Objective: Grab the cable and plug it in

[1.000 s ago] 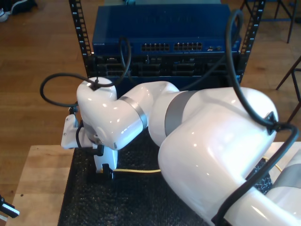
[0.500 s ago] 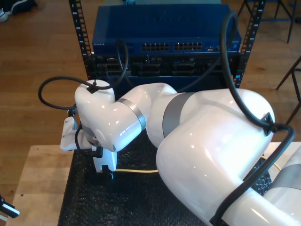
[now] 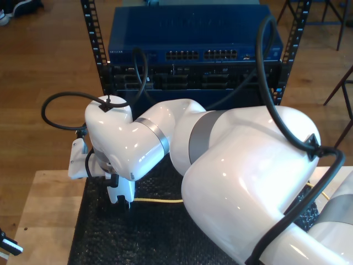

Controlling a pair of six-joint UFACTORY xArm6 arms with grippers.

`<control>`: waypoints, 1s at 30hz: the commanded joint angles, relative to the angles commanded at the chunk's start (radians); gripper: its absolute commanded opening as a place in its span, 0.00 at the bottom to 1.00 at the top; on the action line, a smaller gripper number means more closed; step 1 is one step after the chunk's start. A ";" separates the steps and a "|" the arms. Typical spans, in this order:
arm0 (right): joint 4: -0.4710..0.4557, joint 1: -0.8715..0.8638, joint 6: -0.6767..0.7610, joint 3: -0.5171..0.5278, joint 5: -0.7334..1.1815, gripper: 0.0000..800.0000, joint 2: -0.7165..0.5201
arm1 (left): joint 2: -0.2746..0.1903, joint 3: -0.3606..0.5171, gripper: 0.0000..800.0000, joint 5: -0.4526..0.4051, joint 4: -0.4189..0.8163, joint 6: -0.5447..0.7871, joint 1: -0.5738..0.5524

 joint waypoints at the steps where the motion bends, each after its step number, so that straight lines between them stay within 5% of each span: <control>1: 0.000 0.000 0.000 0.000 0.000 0.27 0.000 | 0.000 0.000 1.00 0.000 0.000 0.000 0.000; 30: -0.009 -0.002 -0.002 0.006 0.000 0.29 -0.021 | -0.002 0.000 1.00 0.000 0.000 0.000 0.000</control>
